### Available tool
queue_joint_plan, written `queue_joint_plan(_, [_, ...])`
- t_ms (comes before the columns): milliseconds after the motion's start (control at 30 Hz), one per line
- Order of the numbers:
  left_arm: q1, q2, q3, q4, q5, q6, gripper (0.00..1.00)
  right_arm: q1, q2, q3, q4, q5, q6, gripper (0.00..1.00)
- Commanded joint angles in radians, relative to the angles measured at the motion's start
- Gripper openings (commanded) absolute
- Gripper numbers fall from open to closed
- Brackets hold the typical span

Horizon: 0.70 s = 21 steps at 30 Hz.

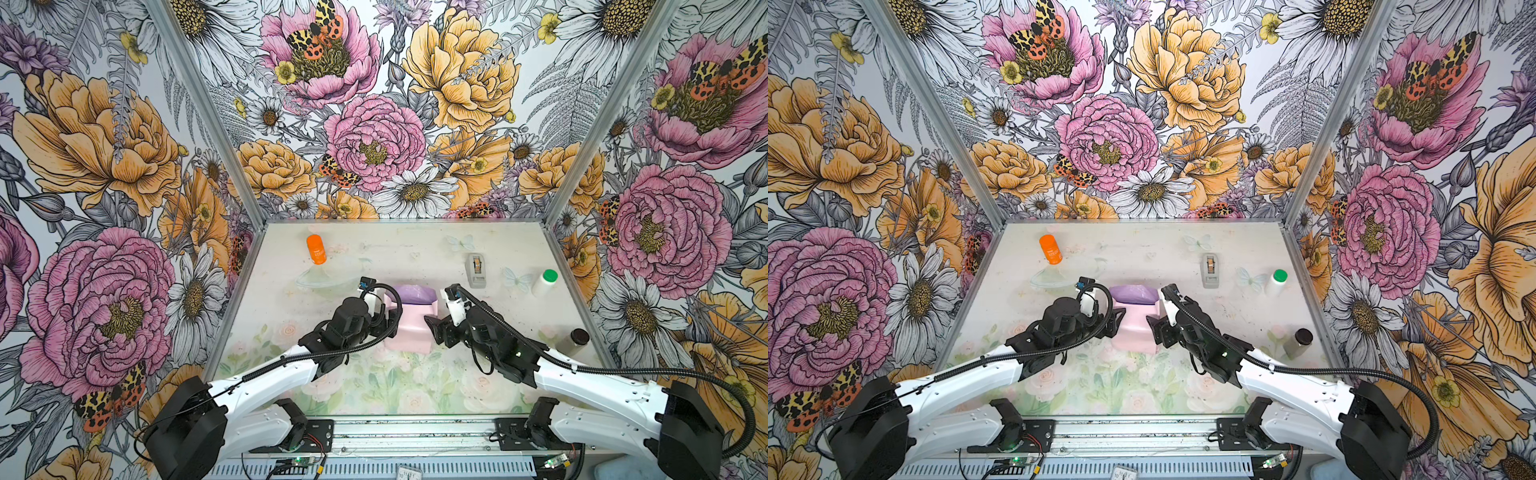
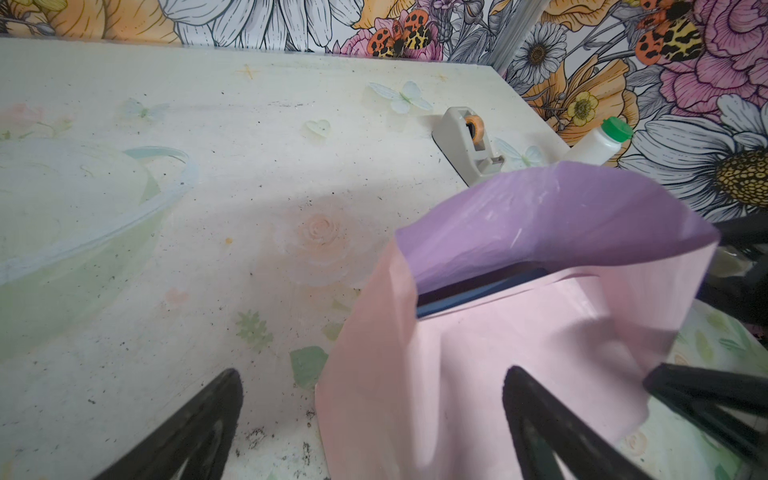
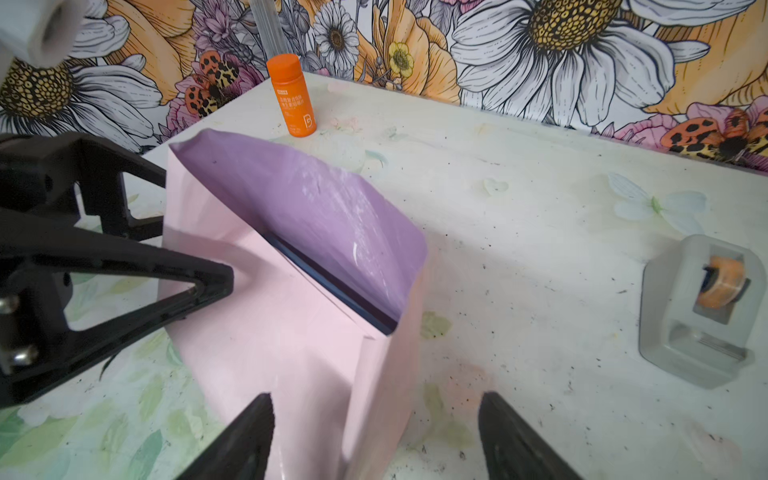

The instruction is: Wrap the gift box in paper

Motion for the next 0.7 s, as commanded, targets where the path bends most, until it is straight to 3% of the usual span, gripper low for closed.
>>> queue_joint_plan(0, [0.005, 0.025, 0.043, -0.081, -0.003, 0.011, 0.99, 0.001, 0.039, 0.042, -0.027, 0.045, -0.009, 0.79])
queue_joint_plan(200, [0.009, 0.045, 0.041, -0.163, -0.028, 0.001, 0.99, 0.0, 0.07, 0.043, -0.142, 0.147, 0.018, 0.78])
queue_joint_plan(367, [0.01, 0.05, 0.041, -0.21, -0.044, -0.007, 0.99, 0.002, 0.068, 0.056, -0.201, 0.153, 0.032, 0.77])
queue_joint_plan(667, [0.024, -0.099, 0.052, -0.137, 0.013, 0.017, 0.99, -0.012, -0.14, 0.06, -0.198, 0.089, 0.001, 0.81])
